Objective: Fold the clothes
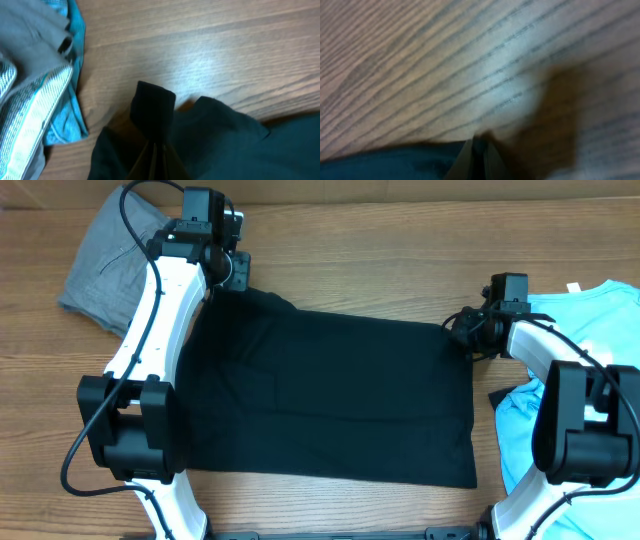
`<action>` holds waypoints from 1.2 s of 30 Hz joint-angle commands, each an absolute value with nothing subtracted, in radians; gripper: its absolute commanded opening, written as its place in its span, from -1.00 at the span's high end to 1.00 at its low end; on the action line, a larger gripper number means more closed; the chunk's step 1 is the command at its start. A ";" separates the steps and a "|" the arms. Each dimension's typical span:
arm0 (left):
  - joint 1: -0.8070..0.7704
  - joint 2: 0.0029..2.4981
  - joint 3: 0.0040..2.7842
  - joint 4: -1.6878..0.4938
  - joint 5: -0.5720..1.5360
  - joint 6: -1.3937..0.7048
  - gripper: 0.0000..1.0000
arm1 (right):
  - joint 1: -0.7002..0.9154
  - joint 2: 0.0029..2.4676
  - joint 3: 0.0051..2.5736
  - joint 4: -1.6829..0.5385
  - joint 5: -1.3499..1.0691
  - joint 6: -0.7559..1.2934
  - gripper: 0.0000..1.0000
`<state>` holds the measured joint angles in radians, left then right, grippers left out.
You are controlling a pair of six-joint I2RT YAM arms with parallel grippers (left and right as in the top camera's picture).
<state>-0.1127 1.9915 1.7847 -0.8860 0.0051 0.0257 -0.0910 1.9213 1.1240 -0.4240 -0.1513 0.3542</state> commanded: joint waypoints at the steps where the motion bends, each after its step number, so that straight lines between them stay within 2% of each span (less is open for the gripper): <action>1: -0.116 1.964 1.786 -0.933 -0.050 0.022 0.92 | -0.093 1.810 1.160 -0.463 -0.158 0.350 0.92; 6: -0.116 1.960 1.786 -1.056 -0.094 0.010 0.92 | -0.093 1.636 1.169 -0.592 -0.128 0.352 0.92; 11: -0.102 1.960 1.786 -1.220 -0.114 -0.065 0.92 | -0.093 1.482 1.168 -0.858 -0.120 0.441 0.92; 20: -0.046 1.933 1.786 -1.486 -0.038 -0.075 0.91 | -0.093 1.420 1.164 -1.158 -0.121 0.450 0.92; 29: -0.047 1.793 1.748 -1.624 0.020 -0.067 0.92 | -0.093 1.420 1.137 -1.279 -0.121 0.450 0.92; 36: -0.046 1.650 1.505 -1.594 0.020 -0.067 0.91 | -0.093 1.421 1.069 -1.288 -0.121 0.449 0.92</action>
